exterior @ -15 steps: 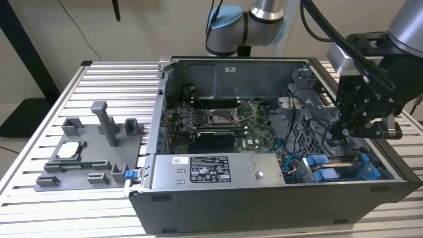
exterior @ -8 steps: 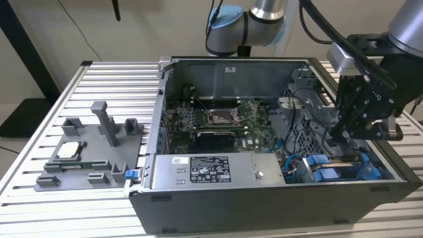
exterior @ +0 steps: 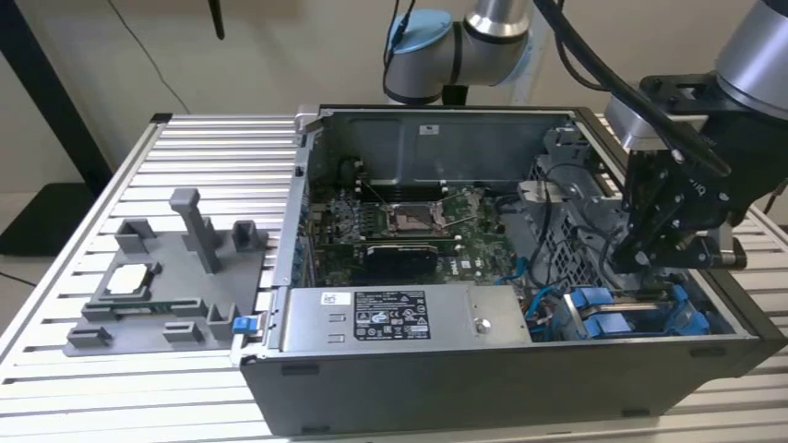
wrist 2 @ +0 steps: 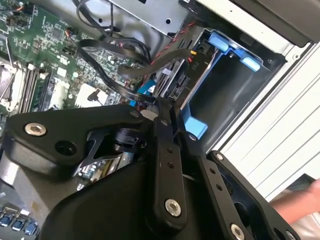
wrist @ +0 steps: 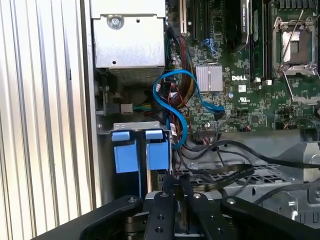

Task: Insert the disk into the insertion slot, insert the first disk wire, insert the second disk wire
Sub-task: 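Insert the second disk wire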

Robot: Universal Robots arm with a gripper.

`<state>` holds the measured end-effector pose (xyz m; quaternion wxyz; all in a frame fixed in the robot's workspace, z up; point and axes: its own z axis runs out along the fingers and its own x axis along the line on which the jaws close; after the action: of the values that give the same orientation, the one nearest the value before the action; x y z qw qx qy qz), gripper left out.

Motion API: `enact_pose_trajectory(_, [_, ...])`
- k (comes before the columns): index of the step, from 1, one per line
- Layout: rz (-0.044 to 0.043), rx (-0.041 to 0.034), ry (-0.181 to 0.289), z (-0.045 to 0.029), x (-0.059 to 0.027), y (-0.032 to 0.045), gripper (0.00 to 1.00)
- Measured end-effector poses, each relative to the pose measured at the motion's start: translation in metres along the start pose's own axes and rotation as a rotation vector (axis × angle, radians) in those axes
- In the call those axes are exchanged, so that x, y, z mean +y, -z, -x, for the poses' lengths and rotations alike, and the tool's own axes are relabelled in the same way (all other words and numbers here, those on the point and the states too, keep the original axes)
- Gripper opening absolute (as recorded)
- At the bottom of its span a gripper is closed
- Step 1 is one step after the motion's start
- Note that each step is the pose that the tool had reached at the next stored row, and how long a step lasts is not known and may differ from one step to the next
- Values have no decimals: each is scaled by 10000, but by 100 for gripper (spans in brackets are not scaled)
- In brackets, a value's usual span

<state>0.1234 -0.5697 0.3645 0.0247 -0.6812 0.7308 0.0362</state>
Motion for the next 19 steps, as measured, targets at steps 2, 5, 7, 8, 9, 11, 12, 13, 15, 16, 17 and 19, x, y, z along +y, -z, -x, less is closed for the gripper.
enact_pose_trajectory(2, [-1, -1, 1, -2, -1, -23, 0])
enact_pose_trajectory(5, [-1, 1, 0, -10, -13, -45, 0])
enact_pose_trajectory(7, [-1, -2, 0, -16, -29, -58, 0])
enact_pose_trajectory(8, [-1, -2, 0, -18, -39, -63, 0])
enact_pose_trajectory(9, [-1, 0, 0, -23, -50, -68, 0])
enact_pose_trajectory(11, [-1, -1, 0, -34, -67, -79, 0])
enact_pose_trajectory(12, [-1, -1, 0, -40, -76, -85, 0])
enact_pose_trajectory(13, [-1, -1, 0, -47, -84, -91, 0])
enact_pose_trajectory(15, [-1, -1, 0, -60, -101, -102, 0])
enact_pose_trajectory(16, [-1, -1, 0, -65, -110, -108, 0])
enact_pose_trajectory(17, [-1, -2, -1, -71, -120, -114, 0])
enact_pose_trajectory(19, [-1, -2, 0, -79, -140, -127, 0])
